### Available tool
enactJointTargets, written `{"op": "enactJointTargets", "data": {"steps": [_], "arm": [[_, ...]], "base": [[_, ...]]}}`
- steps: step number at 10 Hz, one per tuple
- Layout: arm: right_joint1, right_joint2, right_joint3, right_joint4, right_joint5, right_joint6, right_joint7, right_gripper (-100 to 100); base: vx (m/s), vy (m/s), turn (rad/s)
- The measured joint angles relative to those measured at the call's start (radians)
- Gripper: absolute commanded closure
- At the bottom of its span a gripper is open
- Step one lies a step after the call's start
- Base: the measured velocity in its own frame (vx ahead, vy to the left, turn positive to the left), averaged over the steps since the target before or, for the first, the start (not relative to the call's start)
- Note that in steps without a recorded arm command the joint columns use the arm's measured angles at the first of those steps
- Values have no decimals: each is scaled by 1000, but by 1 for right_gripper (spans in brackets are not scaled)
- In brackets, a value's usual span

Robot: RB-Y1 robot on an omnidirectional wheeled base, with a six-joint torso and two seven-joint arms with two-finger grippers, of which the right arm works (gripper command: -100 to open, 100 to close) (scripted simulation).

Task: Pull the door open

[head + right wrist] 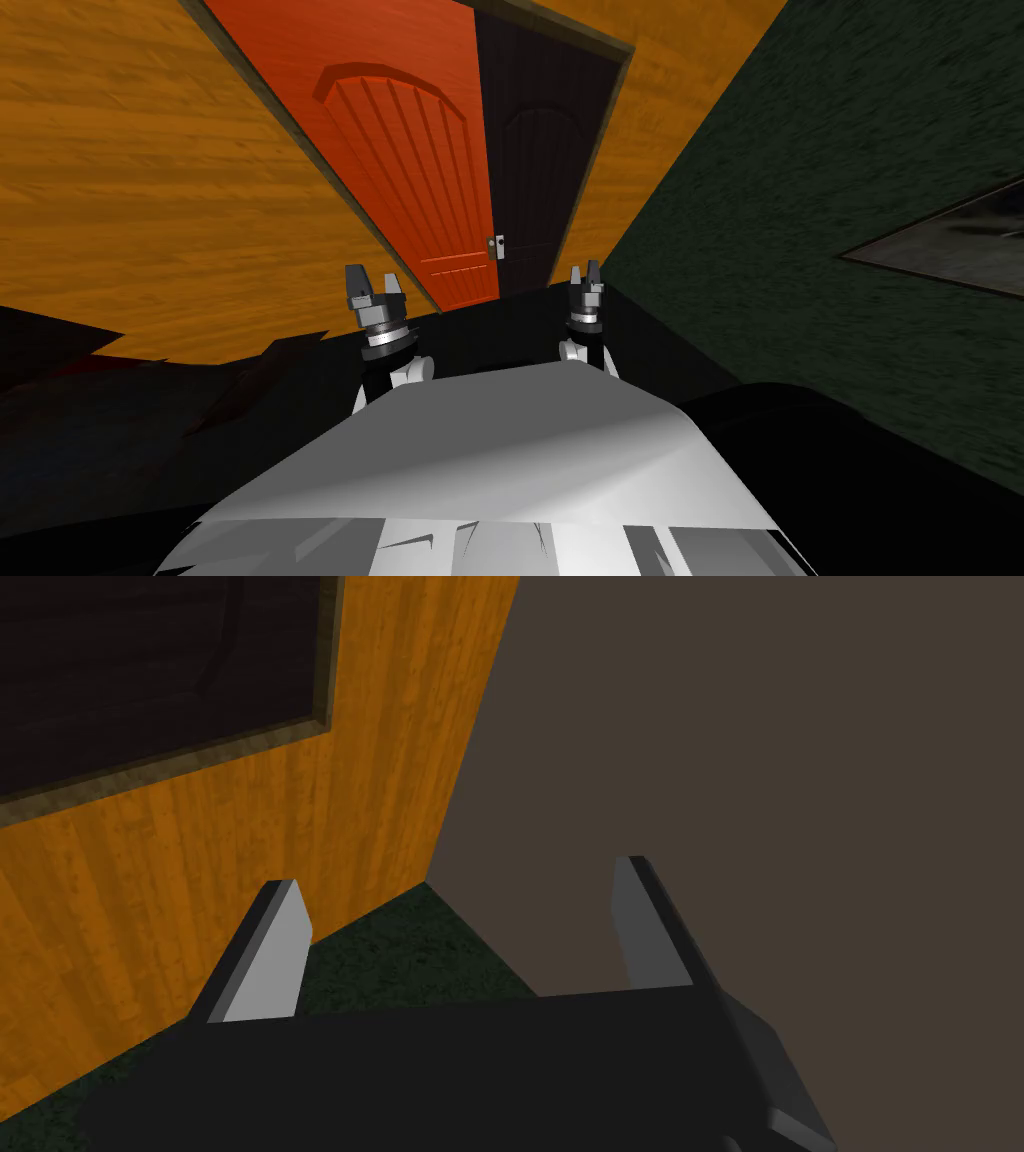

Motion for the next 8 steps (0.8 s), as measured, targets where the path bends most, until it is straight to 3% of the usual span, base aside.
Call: {"op": "enactJointTargets", "data": {"steps": [8], "arm": [[-85, -42, -44, 171, 36, 55, -69, -100]], "base": [[162, 23, 81]]}}
